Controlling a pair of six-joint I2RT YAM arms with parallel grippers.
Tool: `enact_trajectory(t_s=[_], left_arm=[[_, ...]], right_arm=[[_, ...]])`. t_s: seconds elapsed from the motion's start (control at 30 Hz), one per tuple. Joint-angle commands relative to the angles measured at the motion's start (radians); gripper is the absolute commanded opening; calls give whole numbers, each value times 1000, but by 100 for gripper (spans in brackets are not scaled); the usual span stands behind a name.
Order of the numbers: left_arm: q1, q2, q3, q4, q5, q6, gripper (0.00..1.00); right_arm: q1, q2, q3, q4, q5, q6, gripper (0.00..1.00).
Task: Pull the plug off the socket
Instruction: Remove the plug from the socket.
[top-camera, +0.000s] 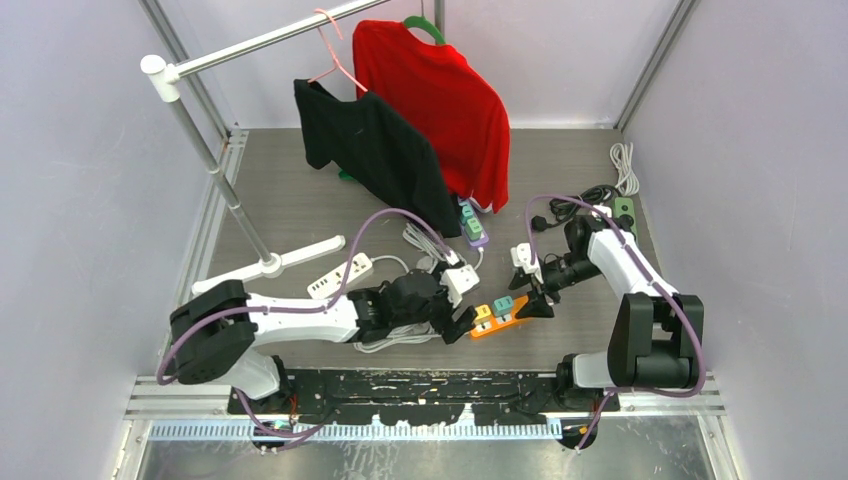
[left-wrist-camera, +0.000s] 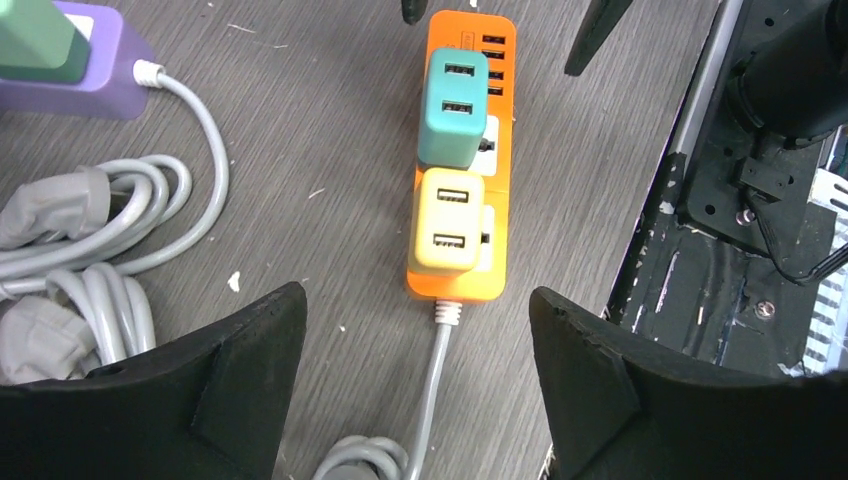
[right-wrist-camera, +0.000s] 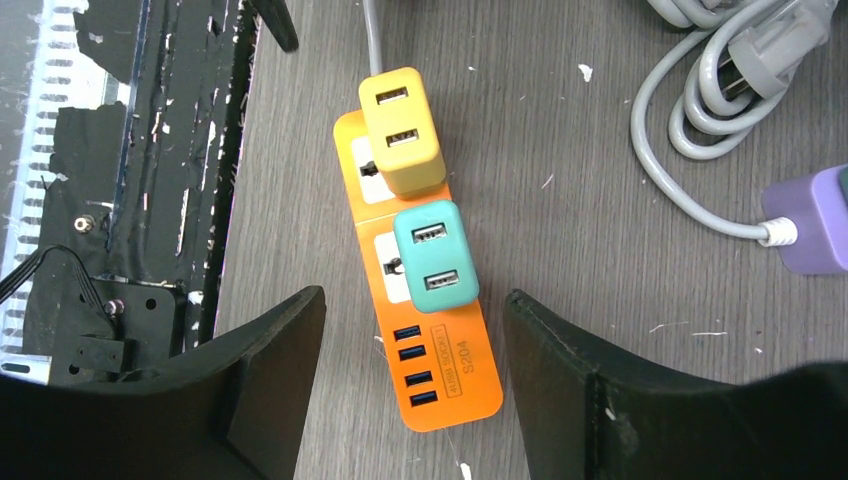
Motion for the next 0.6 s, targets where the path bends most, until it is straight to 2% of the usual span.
enact_trajectory(t_s=[0.0,0.3,0.57], left_arm=[[-1,46,66,51,34,41,80],[-1,163,140,63,61,33,72],[-1,202,157,69,54,24,58]], right_arm=[[20,9,32,-7,-21,-7,70],[74,21,-3,111,-4,114,63],[107,38,-29,173,19,154,59]])
